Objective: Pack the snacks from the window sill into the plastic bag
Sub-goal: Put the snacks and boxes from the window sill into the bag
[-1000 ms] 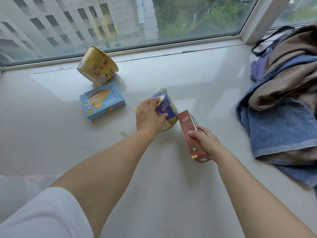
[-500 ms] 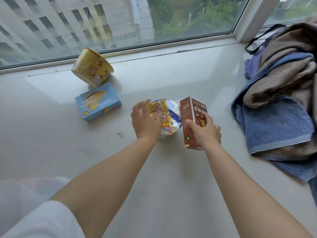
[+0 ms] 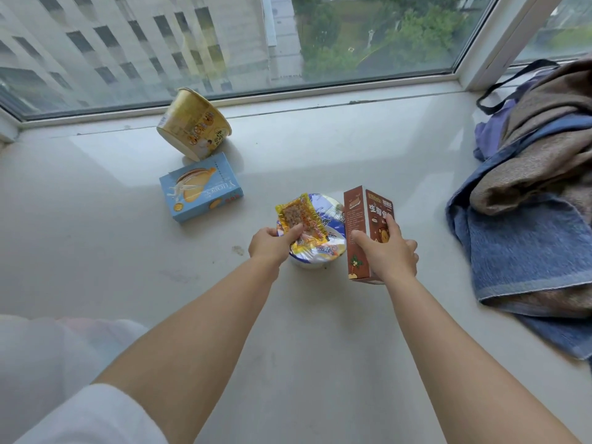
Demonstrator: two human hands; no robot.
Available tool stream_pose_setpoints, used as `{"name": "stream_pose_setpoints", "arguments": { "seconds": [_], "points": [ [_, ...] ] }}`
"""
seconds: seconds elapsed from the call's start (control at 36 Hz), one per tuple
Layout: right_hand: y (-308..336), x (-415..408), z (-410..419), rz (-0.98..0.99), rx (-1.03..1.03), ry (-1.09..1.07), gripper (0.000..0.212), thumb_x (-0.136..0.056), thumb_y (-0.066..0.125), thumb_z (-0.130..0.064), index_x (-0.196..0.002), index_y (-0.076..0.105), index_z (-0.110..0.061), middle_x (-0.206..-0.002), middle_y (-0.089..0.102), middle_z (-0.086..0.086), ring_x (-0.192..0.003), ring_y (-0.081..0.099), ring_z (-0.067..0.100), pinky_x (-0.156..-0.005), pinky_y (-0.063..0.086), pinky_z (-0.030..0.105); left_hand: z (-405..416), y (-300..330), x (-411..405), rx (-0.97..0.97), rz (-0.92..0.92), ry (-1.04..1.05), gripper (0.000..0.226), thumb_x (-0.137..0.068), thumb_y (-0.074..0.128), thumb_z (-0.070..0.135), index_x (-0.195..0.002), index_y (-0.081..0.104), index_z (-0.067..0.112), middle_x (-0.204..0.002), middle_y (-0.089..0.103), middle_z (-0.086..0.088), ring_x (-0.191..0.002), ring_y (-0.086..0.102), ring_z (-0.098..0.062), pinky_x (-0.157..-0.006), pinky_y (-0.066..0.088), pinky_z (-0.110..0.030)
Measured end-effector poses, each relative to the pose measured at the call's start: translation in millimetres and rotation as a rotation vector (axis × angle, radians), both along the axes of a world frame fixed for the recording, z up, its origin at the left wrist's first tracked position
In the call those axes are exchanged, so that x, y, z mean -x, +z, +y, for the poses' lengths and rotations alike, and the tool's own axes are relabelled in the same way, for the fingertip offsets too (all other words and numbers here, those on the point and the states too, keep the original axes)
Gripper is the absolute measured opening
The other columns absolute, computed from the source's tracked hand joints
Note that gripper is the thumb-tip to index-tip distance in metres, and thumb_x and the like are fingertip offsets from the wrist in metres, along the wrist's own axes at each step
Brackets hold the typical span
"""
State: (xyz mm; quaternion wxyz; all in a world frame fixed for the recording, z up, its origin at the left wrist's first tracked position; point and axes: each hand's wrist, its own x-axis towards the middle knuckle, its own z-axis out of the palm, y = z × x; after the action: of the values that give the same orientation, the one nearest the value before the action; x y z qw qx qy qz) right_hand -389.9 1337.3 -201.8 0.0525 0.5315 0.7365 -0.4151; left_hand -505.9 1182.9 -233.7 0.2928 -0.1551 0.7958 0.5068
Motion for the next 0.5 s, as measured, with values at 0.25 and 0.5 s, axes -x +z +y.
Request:
{"name": "stream_pose_setpoints", "arguments": {
  "seconds": [0.25,0.5],
  "points": [
    [3.6,-10.5,-32.8,0.000,-0.020,0.023,0.080,-0.076,0.060,-0.059,-0.144,0.020,-0.044,-0.129,0.037,0.010,-0.121,0.038,0.031,-0.103,0.033,0.043,-48.1,10.1,-38.6,-0.050,0.130,-0.067,0.032,-0.091,0.061,0.030,-0.067,0.051,0.011,-0.066,0.057,-0.007,-0.042,0.056,-0.002,-0.049,0.048,-0.017],
    [20.7,-36.4,-77.9,0.021,0.064,0.187,0.082,-0.073,0.064,-0.059,-0.142,0.022,-0.047,-0.127,0.037,0.005,-0.123,0.039,0.027,-0.106,0.034,0.043,-75.9,37.3,-70.8,-0.043,0.236,0.020,0.032,-0.090,0.059,0.019,-0.061,0.049,0.013,-0.059,0.058,-0.004,-0.061,0.059,-0.022,-0.060,0.048,-0.033]
  ]
}}
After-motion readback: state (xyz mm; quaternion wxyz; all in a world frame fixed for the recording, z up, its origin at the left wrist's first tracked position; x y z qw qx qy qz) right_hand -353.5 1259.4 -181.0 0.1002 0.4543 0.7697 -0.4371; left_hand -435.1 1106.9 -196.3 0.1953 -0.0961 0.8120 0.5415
